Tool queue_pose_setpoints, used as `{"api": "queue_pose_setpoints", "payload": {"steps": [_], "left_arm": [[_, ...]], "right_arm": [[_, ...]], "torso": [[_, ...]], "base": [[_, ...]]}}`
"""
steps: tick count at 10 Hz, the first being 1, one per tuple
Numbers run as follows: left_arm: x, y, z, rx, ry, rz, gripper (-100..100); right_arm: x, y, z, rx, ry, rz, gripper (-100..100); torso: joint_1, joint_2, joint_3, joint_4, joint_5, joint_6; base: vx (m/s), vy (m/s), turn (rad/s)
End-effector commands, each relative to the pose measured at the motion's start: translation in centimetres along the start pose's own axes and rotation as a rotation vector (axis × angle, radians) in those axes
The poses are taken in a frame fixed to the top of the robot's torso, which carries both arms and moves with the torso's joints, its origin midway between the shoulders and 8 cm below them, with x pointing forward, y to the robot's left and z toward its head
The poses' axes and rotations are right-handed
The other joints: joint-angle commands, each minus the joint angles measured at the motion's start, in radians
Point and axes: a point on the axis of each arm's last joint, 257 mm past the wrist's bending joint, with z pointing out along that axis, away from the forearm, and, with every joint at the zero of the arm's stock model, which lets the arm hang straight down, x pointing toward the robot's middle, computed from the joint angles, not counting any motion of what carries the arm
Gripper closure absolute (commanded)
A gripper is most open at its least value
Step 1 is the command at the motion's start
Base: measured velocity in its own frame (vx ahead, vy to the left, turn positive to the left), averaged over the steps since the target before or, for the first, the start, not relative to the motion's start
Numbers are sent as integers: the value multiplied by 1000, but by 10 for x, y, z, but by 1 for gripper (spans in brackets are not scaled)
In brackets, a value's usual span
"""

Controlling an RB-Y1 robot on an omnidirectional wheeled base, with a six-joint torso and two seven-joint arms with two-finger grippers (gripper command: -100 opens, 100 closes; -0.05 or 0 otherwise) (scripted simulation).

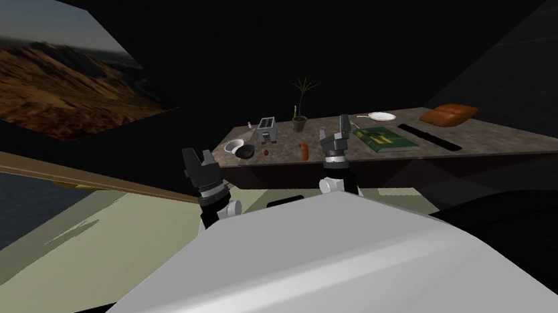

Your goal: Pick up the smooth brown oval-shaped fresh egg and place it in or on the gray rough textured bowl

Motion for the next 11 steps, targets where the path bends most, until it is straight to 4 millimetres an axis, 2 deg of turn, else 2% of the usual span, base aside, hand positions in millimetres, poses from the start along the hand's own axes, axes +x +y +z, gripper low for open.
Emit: {"api": "queue_pose_setpoints", "payload": {"steps": [1,6,11], "left_arm": [[1,1,0,-2,27,8,-100],[4,20,-1,-52,96,17,-100],[17,61,-5,-163,203,25,-100]], "right_arm": [[0,0,0,0,0,0,0],[0,0,0,0,0,0,0],[0,0,0,0,0,0,0]], "torso": [[0,0,0,0,0,0],[7,9,6,2,1,0],[5,8,4,2,1,0]], "base": [[-61,38,-172],[-139,80,-202],[-117,61,-225]]}}
